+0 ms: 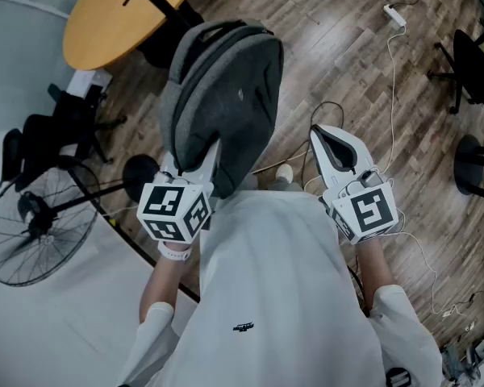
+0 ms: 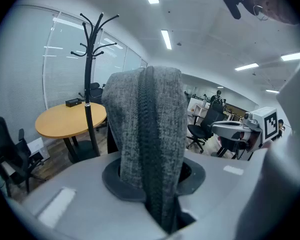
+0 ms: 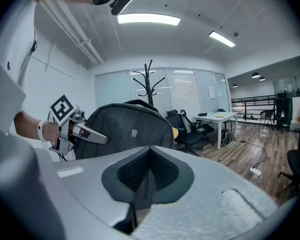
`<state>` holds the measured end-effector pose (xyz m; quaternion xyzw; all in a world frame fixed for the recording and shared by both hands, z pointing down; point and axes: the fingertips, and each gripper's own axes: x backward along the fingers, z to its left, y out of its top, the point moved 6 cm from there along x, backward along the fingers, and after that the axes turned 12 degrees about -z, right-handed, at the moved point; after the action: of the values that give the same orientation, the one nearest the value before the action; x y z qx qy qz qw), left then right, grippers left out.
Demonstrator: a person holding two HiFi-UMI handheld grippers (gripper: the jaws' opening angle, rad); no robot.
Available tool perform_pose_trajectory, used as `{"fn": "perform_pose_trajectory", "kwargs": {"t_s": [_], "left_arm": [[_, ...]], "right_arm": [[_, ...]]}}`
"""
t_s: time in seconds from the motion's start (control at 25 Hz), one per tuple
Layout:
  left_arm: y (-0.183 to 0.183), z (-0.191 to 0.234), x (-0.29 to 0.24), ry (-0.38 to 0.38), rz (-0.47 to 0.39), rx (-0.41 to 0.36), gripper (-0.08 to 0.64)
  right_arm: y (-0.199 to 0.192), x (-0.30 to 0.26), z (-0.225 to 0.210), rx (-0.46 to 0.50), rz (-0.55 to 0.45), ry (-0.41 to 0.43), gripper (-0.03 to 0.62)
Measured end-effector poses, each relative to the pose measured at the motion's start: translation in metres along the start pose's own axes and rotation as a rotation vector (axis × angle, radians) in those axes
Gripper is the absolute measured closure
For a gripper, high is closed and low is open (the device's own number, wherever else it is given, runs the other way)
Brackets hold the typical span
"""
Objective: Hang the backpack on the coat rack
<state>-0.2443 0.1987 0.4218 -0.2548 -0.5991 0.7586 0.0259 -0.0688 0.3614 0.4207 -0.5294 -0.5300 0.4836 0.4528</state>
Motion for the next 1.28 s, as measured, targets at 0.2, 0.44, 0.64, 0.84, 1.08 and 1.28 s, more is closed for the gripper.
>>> {"fn": "perform_pose_trajectory", "kwargs": {"t_s": [0.2,0.44,0.64,0.84,1.08,1.28], "left_arm": [[-0.015,-0.009,0.014,0.031,0.024,0.047,0.454],[-0.019,-0.024,0.017,0.029,-0.007,0.067,0.454],[-0.015,-0.035,0.011,0.019,-0.026,0.047,0.454],[-0.004,-0.043,0.007,0.014,-0.057,0.035,0.454],[0.001,-0.046,-0.003,0.014,-0.057,0.044,0.453],[0.007,-0.035,-0.015,0.011,-0.046,0.052,0.453]], "right_arm": [[-0.002,0.007,0.0,0.014,0.018,0.012,0.591],[0.005,0.016,-0.008,-0.072,-0.066,0.003,0.589],[0.011,0.033,-0.017,-0.057,-0.11,-0.023,0.587],[0.009,0.04,-0.025,-0.061,-0.11,-0.036,0.574],[0.008,0.034,-0.034,-0.064,-0.104,-0.02,0.526],[0.016,0.016,-0.04,-0.06,-0.12,-0.022,0.527]]}}
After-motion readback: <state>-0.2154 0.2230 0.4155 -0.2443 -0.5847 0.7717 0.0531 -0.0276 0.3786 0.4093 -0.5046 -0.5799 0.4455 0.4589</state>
